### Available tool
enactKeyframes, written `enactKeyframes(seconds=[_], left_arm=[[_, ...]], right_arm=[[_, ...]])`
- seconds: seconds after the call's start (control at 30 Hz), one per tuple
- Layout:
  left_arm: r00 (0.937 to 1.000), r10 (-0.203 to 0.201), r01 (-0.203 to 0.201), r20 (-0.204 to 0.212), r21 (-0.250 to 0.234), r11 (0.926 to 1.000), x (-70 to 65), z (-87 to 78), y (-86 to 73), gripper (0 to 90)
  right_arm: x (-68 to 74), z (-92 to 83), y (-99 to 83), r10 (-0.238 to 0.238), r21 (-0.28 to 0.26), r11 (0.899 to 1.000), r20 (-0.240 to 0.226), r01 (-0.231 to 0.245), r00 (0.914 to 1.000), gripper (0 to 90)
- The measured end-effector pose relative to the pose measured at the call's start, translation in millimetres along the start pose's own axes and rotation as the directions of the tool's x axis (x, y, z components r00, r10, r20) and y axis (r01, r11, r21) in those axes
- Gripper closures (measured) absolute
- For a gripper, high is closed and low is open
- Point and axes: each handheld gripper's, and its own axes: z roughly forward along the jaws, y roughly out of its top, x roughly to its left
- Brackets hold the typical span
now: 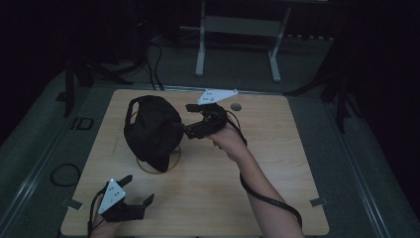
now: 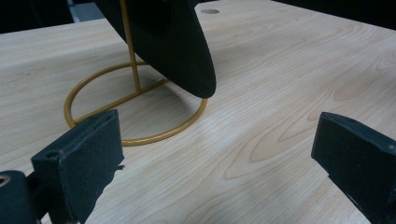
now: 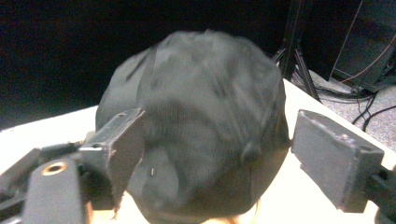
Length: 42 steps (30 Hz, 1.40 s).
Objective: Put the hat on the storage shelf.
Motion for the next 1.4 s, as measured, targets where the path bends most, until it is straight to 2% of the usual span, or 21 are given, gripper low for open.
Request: enactKeyframes(seconds=[0.1,0.2,0.23,0.4,0.73,0.9,1.0,1.4], left_arm=[[1.0000,-0.003,0.003,0.002,0.001,1.0000,-0.2,0.3,0.0,2.5],[1.0000,-0.003,0.003,0.004,0.001,1.0000,-0.9,0.7,-0.4,2.5],[1.0000,-0.003,0.003,0.005,0.001,1.0000,-1.0,0.8,-0.5,2.5],[1.0000,-0.006,0.006,0.004,0.000,1.0000,-1.1,0.5,-0.6,2.5],[1.0000,-0.004,0.004,0.008,0.001,1.0000,-1.4,0.4,-1.2,2.5],[1.0000,0.000,0.000,0.009,0.007,1.0000,-1.5,0.9,-1.6,2.5],[0.9999,-0.001,0.001,0.010,0.007,1.0000,-1.9,1.1,-1.7,2.5],[0.9999,0.003,-0.003,0.016,0.012,0.9999,-3.1,1.9,-2.1,2.5]], right_arm=[[-0.9,-6.4,-13.0,-0.029,0.009,1.000,0.003,0.029,0.9996,13.6],[-0.9,-7.7,-15.8,-0.038,0.008,0.999,0.004,0.038,0.9993,13.6],[-0.8,-11.7,-27.1,-0.052,0.003,0.999,-0.001,0.052,0.9986,13.0],[0.4,-15.9,-44.0,-0.072,0.027,0.997,0.021,0.071,0.9972,13.0],[4.8,-22.9,-84.8,-0.058,0.046,0.997,0.030,0.056,0.9979,13.1],[5.3,-29.6,-101.2,-0.045,0.037,0.998,0.039,0.043,0.9982,13.1],[6.6,-31.6,-112.3,-0.049,0.059,0.997,0.041,0.046,0.9980,13.1],[12.6,-37.9,-156.8,-0.043,0.081,0.996,0.028,0.040,0.9987,13.5]])
